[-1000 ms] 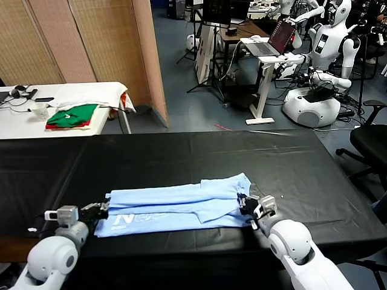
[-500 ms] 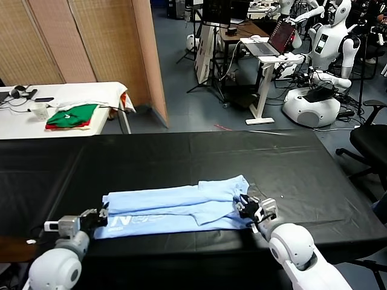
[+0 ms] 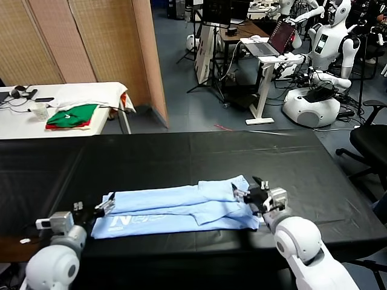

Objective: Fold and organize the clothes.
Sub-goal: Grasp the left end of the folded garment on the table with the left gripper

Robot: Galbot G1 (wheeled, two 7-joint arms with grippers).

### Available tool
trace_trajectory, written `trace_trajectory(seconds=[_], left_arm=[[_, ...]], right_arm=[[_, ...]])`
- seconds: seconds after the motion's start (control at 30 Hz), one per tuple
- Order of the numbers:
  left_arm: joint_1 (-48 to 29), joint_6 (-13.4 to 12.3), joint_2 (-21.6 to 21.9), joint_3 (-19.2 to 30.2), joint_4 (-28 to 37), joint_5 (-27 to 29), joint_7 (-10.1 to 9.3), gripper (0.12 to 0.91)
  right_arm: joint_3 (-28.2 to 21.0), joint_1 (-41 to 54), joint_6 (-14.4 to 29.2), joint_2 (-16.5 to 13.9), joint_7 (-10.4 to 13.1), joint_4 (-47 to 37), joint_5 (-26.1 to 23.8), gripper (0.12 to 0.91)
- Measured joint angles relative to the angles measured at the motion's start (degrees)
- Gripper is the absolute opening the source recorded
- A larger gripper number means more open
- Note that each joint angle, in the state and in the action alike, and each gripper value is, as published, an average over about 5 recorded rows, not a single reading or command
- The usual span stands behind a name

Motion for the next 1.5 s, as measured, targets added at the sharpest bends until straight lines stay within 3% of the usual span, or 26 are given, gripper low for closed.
trace_trajectory(seconds=[0.23,0.5,0.6,0.8,0.97,1.07,1.17,1.33,1.43,1.5], left_arm=[[-3.4,0.3,-0.1,1.3,4.5,-1.1,0.29,0.907],[-3.7,0.4,0.0,1.5,6.7,-0.9,0.73,0.901],[-3.9,0.8,-0.2,1.6,7.4,-1.6,0.97,0.827],[-4.2,2.7,-0.5,1.6,7.8,-6.2,0.76,0.476],[-4.6,3.0,-0.6,1.8,8.4,-6.4,0.97,0.192],[-4.7,2.4,-0.6,2.2,8.9,-4.1,1.97,0.157],[-5.1,1.0,-0.6,2.8,9.5,-0.5,3.39,0.155],[-7.0,-1.9,-0.1,4.1,11.5,6.0,5.53,0.155],[-8.9,-3.0,0.2,4.9,12.8,7.7,6.11,0.155],[-10.0,-3.4,0.3,5.1,13.3,8.1,6.35,0.155]], right_arm=[[-0.6,2.2,-0.8,3.8,4.0,-6.1,1.6,0.907],[-0.7,3.5,-0.8,6.3,4.9,-9.4,1.7,0.907],[-0.6,3.5,-0.7,6.5,5.0,-9.6,1.6,0.881],[-0.4,2.7,-0.3,6.6,5.0,-9.8,1.2,0.707],[-0.4,2.0,1.2,6.9,4.7,-9.7,0.1,0.407],[-0.5,1.6,2.9,7.4,5.9,-9.4,-0.4,0.236],[-0.5,0.8,4.7,8.1,8.1,-8.7,-0.8,0.15],[-0.3,-0.3,6.1,9.3,9.9,-8.0,-1.3,0.145],[0.1,-0.6,5.9,9.3,8.2,-7.9,-1.2,0.155],[0.5,-0.9,5.6,9.1,6.2,-7.5,-1.1,0.212]])
